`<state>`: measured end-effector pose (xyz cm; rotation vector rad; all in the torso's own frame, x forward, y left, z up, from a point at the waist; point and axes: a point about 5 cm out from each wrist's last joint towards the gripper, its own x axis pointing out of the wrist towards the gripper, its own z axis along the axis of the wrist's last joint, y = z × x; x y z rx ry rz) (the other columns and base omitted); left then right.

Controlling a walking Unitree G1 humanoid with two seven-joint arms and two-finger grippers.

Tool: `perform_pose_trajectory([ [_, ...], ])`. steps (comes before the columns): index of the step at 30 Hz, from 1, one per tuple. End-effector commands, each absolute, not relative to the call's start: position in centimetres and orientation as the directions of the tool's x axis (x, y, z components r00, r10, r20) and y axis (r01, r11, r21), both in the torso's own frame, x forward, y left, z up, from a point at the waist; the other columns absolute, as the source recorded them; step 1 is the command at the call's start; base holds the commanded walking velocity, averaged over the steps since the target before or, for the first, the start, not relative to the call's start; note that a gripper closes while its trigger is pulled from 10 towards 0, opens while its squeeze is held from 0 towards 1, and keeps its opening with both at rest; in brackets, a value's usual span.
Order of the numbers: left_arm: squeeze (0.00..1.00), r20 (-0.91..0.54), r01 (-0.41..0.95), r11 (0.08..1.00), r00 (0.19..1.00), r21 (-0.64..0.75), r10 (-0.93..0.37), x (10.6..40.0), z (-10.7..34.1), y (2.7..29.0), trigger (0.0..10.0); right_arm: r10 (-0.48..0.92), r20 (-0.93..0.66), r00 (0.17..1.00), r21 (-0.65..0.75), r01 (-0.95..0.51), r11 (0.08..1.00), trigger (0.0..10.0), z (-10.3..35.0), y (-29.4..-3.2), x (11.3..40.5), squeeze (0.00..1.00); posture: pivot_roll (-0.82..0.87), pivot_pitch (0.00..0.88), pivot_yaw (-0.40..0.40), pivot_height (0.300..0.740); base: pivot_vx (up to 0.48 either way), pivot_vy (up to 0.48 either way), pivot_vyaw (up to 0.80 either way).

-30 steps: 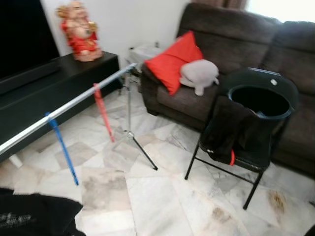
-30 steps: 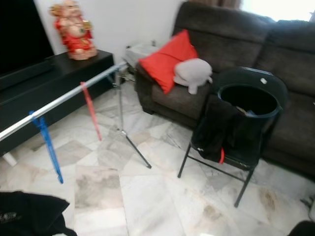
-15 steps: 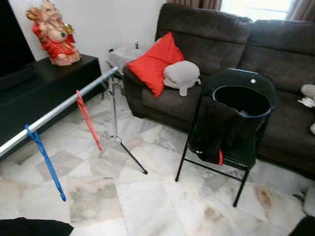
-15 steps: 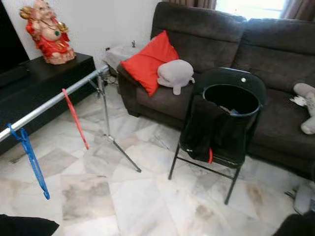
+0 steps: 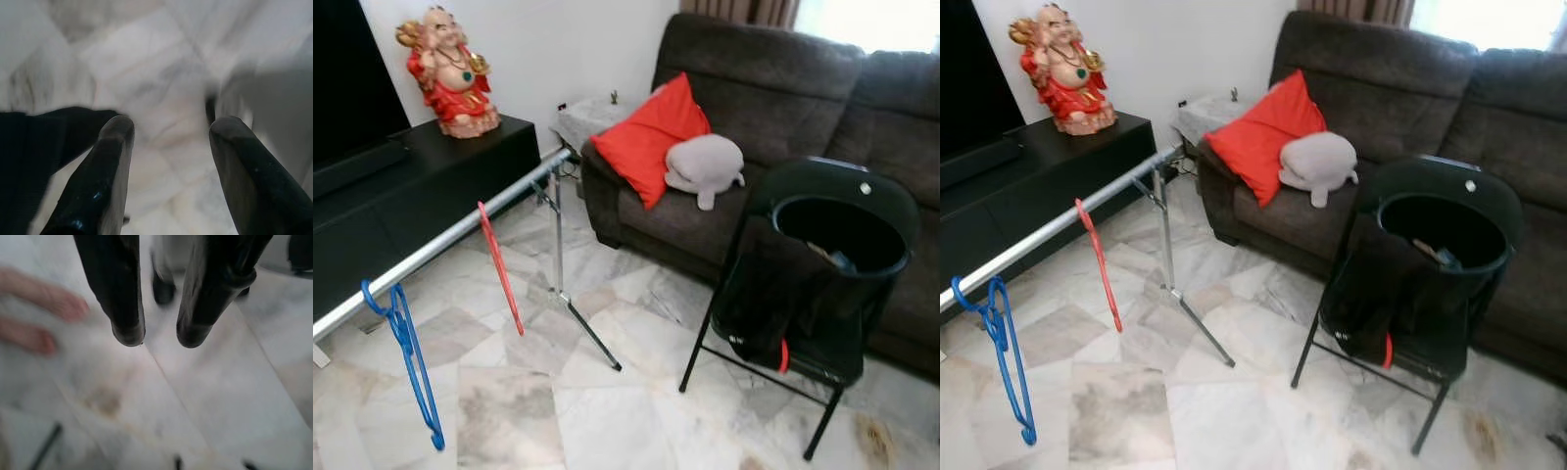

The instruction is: Hang hanger

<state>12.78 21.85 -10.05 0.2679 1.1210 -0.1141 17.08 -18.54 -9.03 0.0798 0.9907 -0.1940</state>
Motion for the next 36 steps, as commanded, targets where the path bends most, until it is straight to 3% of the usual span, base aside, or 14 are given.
perform_pose_trajectory([
  [1, 0.00, -0.906, 0.216, 0.964, 0.420, 0.154, 0.051, 12.60, -10.11, 22.00, 10.0, -0.115, -0.862, 0.494, -0.015, 0.202, 0.979, 10.0, -9.66, -18.18, 15.74, 0.00, 0.12, 0.000, 0.029, 0.740, 0.356, 0.000, -0.74],
  [23, 0.00, -0.908, 0.216, 0.964, 0.416, 0.154, 0.052, 12.58, -10.11, 22.04, 10.0, -0.122, -0.852, 0.509, -0.013, 0.212, 0.977, 10.0, -9.59, -18.15, 15.84, 0.00, 0.12, 0.000, 0.031, 0.740, 0.339, 0.000, -0.52],
  [29, 0.00, -0.909, 0.219, 0.963, 0.414, 0.155, 0.052, 12.55, -10.12, 22.08, 10.0, -0.126, -0.840, 0.528, -0.007, 0.221, 0.975, 10.0, -9.51, -18.12, 15.93, 0.00, 0.12, 0.000, 0.033, 0.740, 0.000, 0.000, 0.00],
  [36, 0.00, -0.909, 0.221, 0.963, 0.413, 0.154, 0.051, 12.55, -10.12, 22.07, 10.0, -0.150, -0.776, 0.612, 0.001, 0.239, 0.971, 10.0, -8.97, -18.29, 16.55, 0.00, 0.12, 0.000, 0.033, 0.740, 0.000, 0.000, 0.00],
])
